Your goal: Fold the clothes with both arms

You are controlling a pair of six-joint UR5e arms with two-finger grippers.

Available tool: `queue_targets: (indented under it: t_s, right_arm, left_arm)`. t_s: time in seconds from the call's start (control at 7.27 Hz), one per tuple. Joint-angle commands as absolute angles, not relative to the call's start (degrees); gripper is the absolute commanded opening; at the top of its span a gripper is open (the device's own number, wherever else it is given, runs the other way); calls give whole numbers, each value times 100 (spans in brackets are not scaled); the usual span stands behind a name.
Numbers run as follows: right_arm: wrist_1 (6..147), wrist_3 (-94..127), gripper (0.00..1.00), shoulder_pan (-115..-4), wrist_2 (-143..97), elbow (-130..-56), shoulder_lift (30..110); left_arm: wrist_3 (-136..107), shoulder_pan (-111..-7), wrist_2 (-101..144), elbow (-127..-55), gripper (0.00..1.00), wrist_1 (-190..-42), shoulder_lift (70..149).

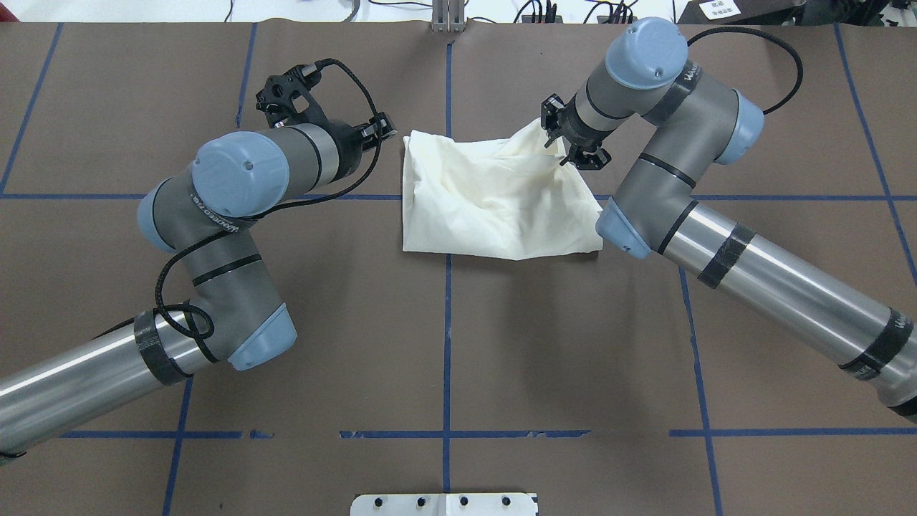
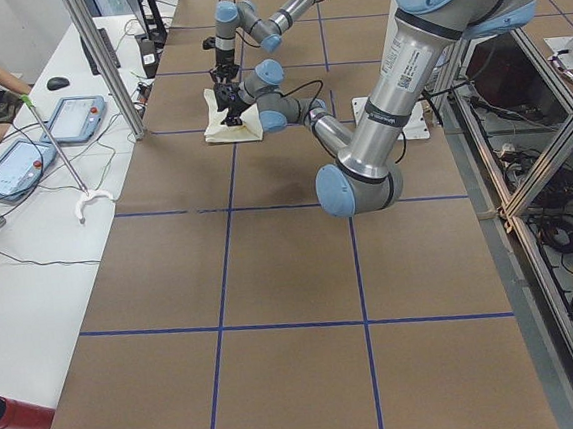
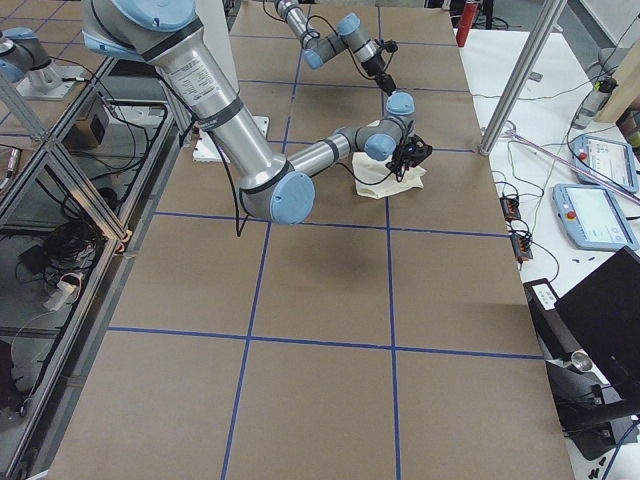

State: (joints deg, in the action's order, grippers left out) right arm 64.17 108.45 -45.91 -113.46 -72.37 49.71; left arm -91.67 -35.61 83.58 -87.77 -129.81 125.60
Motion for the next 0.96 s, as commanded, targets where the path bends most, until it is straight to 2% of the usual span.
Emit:
queue_targets:
  t_s: [0.0,0.14,0.41,0.55,0.69,0.82]
  right_arm:
    - [6416,10575,0,-4588,-11408,-7233,4949]
    - [6416,10269,0,-4605,-11408,-7146,4913]
    - [6416,9950,0,-4824,-11408,-6376,4327]
    - [6416,9801,0,-4912,-11408,-6329,4298]
    - [6416,9765,0,-4930,-11408,-6302,4280]
    - [6416,9765,0,-4931,-11408,-6241,4228]
  left_arm:
    - [-9167,-3551,8367,-8771,53,-12981,12560]
    - [-9167,-3542,8367,-8763,53,-12990,12560]
    - [-9289,-3403,8367,-8580,51,-13034,12560]
    - [-9612,-3262,8358,-8335,33,-13043,12560]
    - [-9606,-3217,8367,-8202,0,-13182,12542]
    - [-9598,-3121,8367,-7791,0,-13767,12481]
